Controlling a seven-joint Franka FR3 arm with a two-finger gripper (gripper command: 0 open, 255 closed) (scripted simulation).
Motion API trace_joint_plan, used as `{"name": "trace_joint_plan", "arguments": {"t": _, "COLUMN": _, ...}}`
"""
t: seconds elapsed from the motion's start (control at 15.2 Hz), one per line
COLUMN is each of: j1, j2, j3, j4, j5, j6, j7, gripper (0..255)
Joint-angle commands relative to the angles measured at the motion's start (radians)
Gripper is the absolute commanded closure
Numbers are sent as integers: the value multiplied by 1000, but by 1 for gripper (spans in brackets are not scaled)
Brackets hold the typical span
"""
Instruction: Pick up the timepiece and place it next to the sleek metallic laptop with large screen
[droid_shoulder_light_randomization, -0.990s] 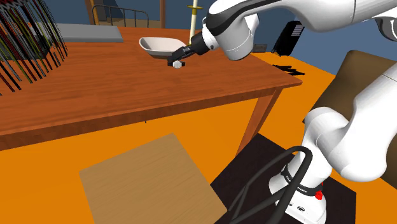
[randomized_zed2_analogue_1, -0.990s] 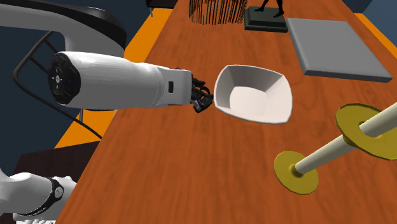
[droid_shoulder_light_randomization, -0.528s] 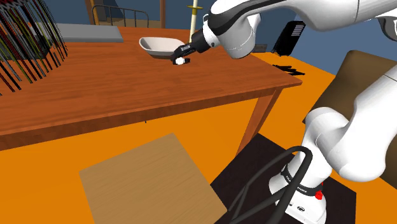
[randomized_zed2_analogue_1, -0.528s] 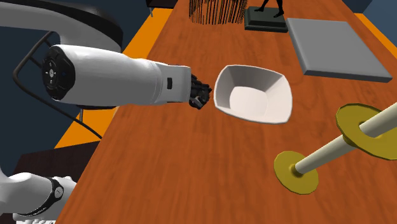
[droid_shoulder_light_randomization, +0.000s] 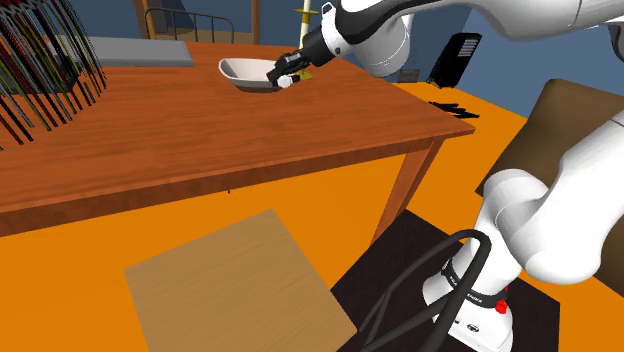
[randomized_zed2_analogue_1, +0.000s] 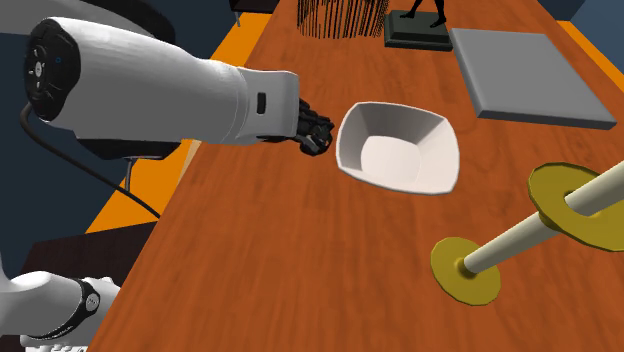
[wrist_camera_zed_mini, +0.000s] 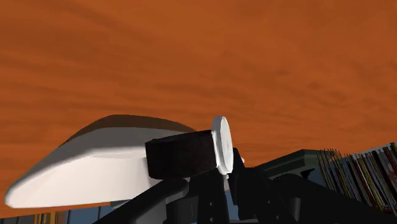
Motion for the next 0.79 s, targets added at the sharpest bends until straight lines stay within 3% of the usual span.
{"name": "trace_joint_plan", "arguments": {"t": 0.0, "j1": -22, "j2": -11, "j3": 15, "j4": 12, "j5": -37, "j6": -23, "j7": 36, "gripper": 255}}
{"name": "trace_joint_plan", "arguments": {"t": 0.53, "j1": -81, "j2": -36, "j3": 57, "j4": 80, "j5": -141, "j6": -114, "j7": 144, "gripper": 255}}
{"name": "trace_joint_plan", "arguments": {"t": 0.73, "j1": -58, "j2": 81, "j3": 53, "j4": 195, "j5": -117, "j6": -114, "j7": 150, "gripper": 255}}
